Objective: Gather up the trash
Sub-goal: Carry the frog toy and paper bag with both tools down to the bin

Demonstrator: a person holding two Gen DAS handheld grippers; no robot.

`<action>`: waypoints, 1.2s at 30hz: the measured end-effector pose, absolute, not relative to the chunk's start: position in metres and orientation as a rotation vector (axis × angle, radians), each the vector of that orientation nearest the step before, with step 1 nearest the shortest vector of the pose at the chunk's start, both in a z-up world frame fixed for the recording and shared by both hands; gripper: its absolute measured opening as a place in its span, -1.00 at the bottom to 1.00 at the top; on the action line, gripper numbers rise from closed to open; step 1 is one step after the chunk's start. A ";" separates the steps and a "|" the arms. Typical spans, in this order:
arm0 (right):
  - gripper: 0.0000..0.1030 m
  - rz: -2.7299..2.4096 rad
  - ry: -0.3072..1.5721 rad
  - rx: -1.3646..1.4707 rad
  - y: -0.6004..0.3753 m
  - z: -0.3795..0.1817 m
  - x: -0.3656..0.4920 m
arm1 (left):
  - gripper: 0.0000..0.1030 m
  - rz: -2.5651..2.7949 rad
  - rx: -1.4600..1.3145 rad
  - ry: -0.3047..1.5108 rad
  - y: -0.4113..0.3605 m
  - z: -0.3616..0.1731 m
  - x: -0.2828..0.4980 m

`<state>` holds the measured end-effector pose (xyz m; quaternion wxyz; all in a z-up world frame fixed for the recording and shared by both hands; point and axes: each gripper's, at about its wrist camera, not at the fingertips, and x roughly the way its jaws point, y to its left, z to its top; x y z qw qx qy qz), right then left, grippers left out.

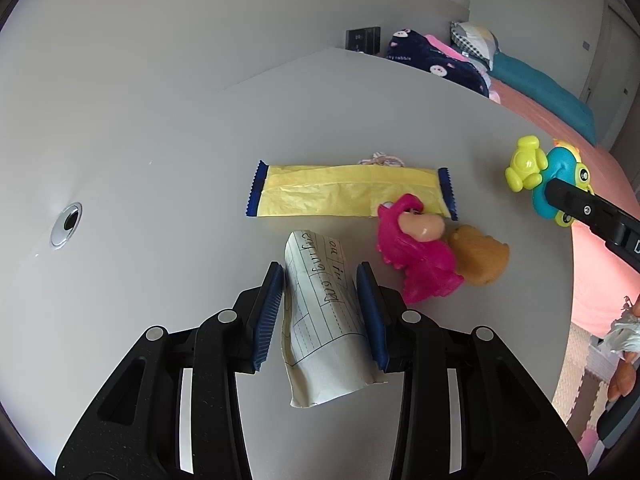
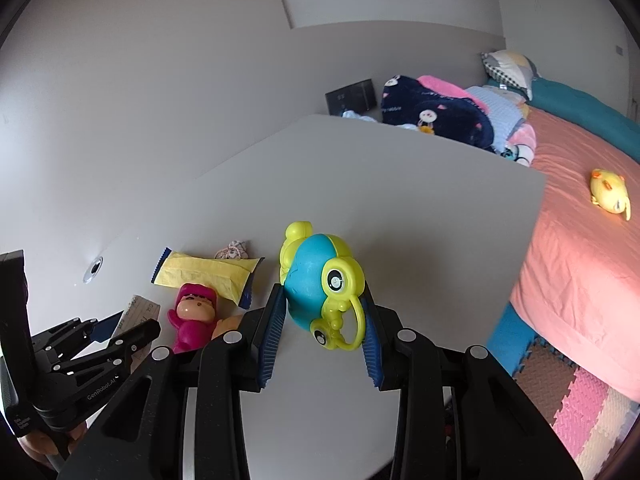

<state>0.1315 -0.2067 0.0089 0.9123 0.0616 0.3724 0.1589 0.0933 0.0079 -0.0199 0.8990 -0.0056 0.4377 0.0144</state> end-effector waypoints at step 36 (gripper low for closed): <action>-0.28 0.141 0.683 0.188 -0.305 0.026 0.025 | -0.26 -0.192 0.056 0.820 -0.094 0.004 0.041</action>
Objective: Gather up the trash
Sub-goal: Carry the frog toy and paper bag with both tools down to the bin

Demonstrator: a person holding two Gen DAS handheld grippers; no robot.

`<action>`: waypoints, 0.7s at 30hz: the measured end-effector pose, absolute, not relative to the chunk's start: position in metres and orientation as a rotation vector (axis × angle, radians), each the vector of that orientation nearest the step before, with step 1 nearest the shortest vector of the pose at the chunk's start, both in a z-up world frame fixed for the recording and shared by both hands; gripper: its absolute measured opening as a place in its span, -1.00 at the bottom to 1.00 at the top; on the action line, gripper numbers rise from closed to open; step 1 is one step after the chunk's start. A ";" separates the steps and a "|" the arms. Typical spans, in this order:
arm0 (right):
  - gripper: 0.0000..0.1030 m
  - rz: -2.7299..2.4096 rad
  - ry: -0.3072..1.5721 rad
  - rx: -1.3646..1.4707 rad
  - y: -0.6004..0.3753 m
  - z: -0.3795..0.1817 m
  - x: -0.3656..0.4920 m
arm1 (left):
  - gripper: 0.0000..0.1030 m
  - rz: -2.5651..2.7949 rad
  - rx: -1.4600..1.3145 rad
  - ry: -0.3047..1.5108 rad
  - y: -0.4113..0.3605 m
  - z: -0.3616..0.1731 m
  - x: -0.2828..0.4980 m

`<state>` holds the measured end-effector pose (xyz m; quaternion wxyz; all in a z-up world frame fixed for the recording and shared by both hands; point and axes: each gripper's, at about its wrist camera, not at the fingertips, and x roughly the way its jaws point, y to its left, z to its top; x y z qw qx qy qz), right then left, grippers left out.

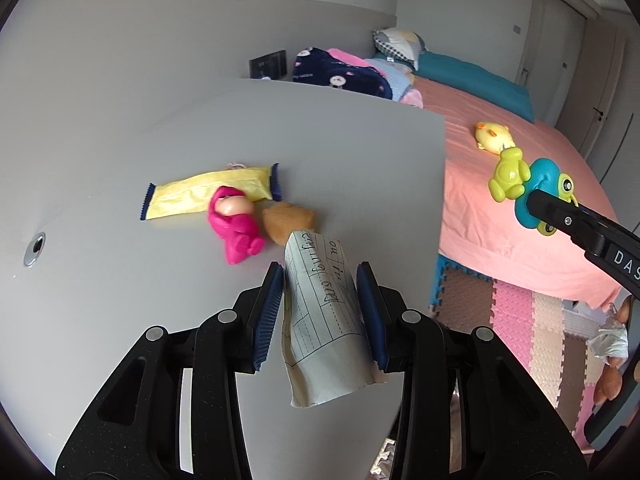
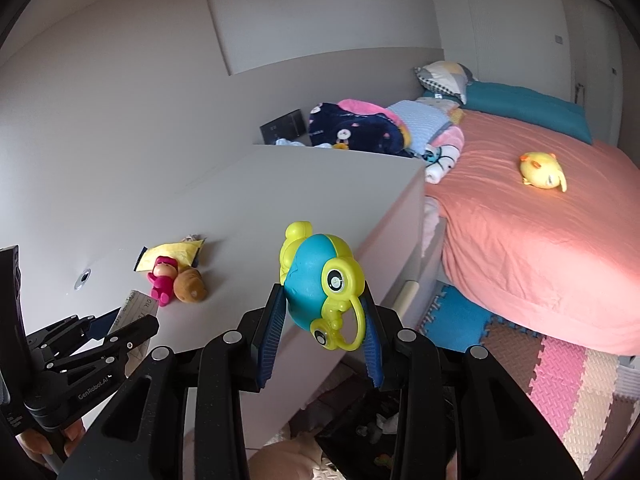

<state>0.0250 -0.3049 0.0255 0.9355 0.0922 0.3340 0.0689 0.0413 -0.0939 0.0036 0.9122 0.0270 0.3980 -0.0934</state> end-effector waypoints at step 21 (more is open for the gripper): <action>-0.28 0.014 0.657 0.225 -0.365 0.027 -0.019 | -0.26 -0.349 0.148 0.812 -0.168 0.005 0.022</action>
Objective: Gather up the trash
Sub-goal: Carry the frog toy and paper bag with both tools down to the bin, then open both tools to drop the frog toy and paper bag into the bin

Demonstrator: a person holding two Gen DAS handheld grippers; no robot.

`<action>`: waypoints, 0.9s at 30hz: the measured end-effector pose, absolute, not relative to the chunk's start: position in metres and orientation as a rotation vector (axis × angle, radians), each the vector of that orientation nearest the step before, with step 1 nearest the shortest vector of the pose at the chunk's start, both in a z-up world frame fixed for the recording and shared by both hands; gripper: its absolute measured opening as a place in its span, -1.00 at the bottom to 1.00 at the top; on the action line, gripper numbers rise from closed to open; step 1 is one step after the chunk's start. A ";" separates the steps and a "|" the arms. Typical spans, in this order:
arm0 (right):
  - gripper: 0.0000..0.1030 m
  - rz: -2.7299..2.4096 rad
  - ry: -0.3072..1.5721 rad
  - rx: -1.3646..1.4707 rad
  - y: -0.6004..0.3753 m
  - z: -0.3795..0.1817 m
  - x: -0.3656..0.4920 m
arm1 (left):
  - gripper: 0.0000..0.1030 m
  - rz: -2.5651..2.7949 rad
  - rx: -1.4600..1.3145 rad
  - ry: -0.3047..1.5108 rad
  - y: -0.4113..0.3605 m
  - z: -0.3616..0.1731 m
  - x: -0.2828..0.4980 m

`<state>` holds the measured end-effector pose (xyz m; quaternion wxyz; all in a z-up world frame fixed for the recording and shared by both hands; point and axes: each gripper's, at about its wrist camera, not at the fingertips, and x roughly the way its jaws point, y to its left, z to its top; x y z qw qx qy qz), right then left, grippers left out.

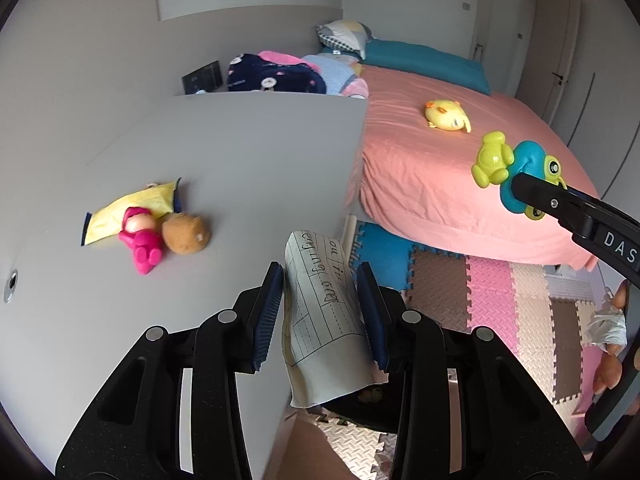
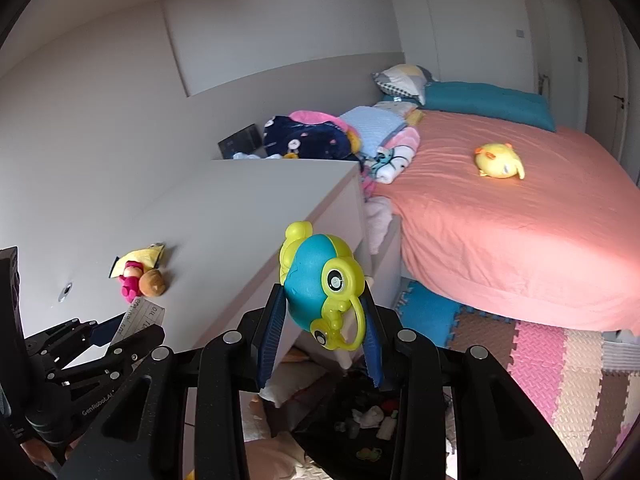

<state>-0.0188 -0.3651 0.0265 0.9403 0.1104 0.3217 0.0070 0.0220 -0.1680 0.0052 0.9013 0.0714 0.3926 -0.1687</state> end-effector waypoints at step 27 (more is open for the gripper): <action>0.49 -0.231 0.722 0.217 -0.416 0.005 -0.022 | 0.89 -0.469 0.259 0.914 -0.228 -0.023 0.019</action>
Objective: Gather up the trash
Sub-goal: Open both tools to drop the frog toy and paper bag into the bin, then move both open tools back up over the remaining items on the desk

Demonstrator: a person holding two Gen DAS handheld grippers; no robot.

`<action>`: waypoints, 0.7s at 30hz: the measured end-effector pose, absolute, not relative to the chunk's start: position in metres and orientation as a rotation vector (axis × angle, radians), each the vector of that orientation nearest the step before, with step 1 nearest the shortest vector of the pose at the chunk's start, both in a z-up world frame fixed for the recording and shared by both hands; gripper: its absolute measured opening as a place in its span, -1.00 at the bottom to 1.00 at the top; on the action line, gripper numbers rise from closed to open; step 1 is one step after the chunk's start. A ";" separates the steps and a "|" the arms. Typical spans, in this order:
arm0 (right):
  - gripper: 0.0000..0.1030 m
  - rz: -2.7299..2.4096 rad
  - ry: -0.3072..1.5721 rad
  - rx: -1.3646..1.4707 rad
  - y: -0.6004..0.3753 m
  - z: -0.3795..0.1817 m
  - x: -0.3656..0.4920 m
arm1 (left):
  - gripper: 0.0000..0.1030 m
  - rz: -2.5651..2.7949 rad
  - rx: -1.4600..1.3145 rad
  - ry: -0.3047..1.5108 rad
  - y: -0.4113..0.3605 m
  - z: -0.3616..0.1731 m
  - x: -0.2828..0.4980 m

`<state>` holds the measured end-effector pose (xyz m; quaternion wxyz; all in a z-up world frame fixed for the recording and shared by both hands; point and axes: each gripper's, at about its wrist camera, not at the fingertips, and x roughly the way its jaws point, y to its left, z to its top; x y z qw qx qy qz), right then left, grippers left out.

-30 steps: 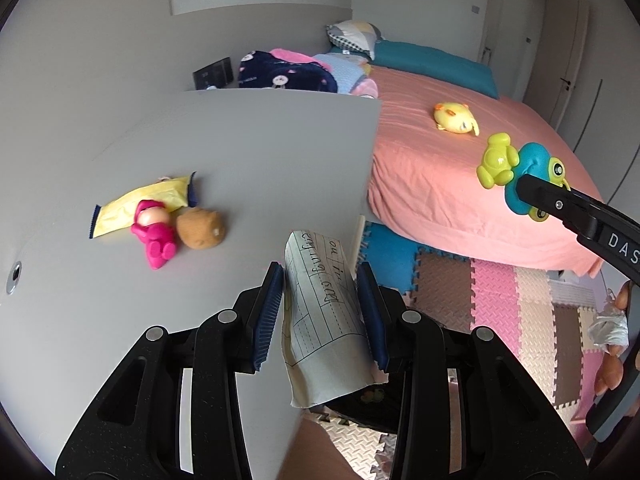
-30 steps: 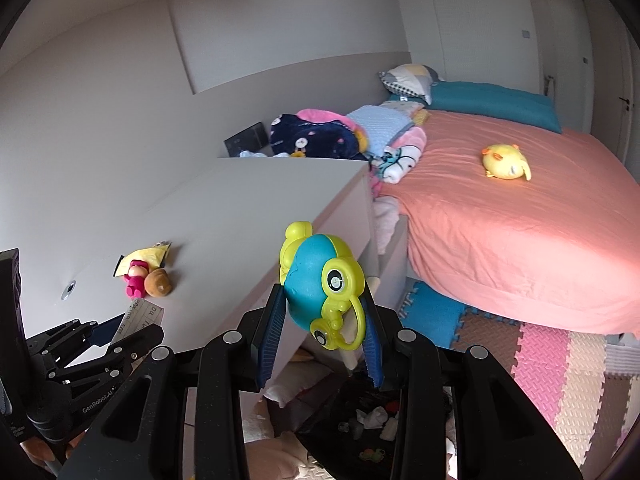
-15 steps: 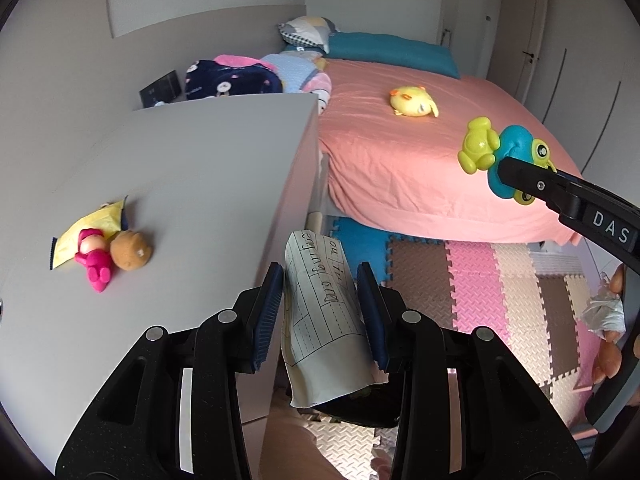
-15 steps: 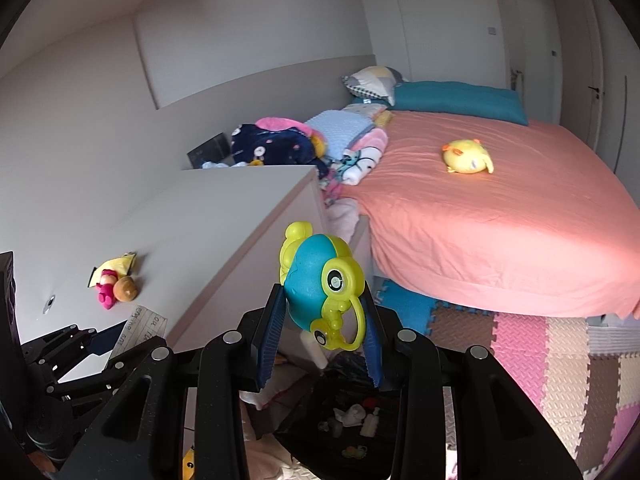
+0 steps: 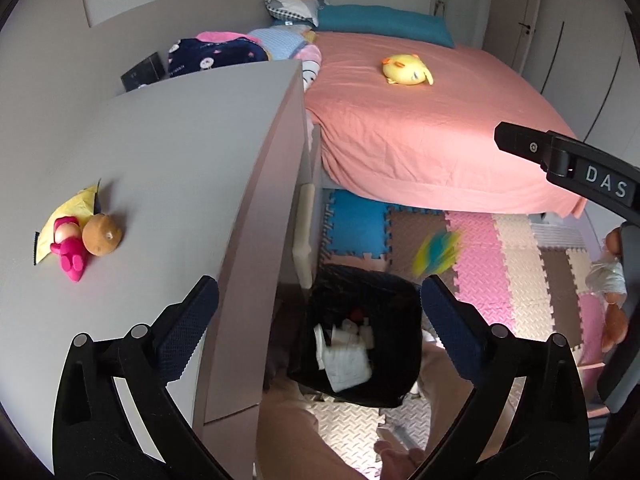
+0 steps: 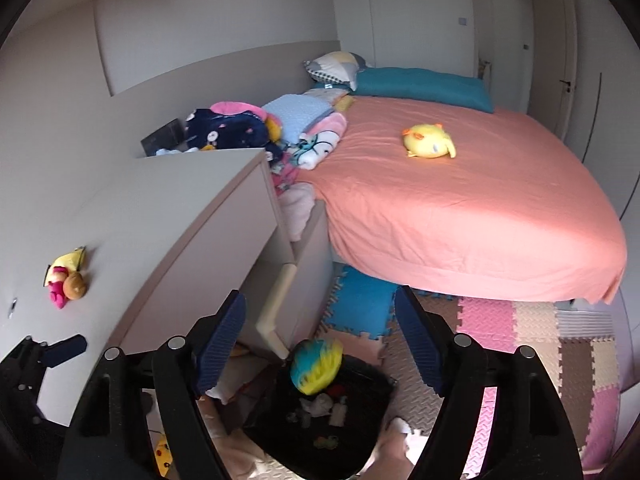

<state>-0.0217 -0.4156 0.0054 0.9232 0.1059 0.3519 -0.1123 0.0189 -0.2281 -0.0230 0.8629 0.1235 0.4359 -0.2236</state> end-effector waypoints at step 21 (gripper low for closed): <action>0.50 -0.210 0.717 0.235 -0.413 0.007 -0.026 | 0.89 -0.438 0.236 0.902 -0.211 -0.018 0.023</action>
